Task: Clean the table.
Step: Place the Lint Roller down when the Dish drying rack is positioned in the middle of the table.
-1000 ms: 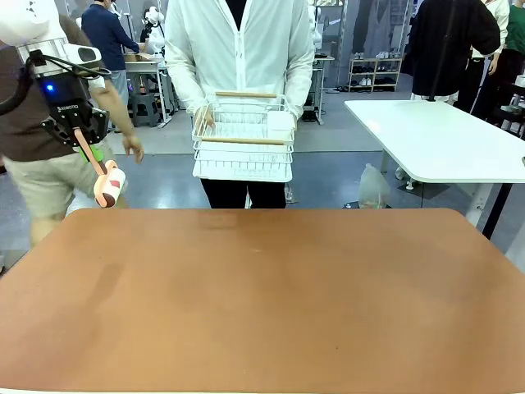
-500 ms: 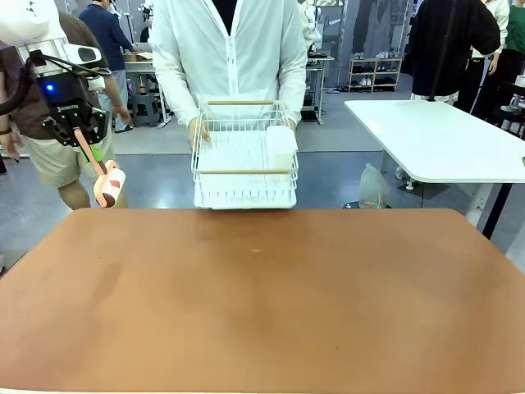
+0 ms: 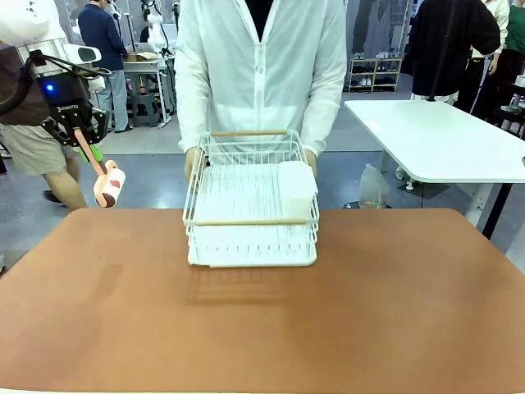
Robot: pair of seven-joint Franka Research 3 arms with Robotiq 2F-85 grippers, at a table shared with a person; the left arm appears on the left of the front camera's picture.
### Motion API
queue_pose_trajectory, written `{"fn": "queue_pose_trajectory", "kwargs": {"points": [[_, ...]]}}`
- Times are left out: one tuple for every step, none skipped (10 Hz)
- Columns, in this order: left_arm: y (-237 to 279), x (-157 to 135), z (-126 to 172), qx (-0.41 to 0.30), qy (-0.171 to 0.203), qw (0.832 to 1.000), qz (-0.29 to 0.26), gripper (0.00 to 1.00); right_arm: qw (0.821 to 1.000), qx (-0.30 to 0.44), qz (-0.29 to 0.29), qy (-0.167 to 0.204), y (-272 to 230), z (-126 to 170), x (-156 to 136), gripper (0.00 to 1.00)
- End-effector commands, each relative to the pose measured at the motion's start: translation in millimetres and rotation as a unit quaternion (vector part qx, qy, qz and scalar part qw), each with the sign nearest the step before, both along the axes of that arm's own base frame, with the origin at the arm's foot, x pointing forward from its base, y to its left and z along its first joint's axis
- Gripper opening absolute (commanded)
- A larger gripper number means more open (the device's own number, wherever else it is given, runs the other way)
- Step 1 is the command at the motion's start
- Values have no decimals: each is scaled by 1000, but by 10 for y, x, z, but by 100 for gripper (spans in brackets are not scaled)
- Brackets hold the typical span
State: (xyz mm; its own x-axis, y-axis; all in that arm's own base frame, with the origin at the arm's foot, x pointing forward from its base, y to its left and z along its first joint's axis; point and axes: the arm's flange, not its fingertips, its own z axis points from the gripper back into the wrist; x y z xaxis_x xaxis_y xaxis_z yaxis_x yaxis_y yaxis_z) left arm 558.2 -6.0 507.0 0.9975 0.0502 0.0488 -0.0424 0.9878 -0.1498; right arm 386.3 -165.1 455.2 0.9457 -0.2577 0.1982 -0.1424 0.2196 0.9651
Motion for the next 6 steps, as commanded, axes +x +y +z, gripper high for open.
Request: {"fn": "queue_pose_trajectory", "kwargs": {"points": [[25,-3,50,3,2,1000,-2,21,1000,7,-1,-3,10,47,2,100],[25,-3,50,3,2,1000,-2,21,1000,7,-1,-3,10,47,2,100],[25,-3,50,3,2,1000,-2,21,1000,7,-1,-3,10,47,2,100],[25,-3,50,3,2,1000,-2,21,1000,7,-1,-3,10,47,2,100],[25,-3,50,3,2,1000,-2,21,1000,7,-1,-3,10,47,2,100],[25,-3,50,3,2,1000,-2,21,1000,7,-1,-3,10,47,2,100]]}}
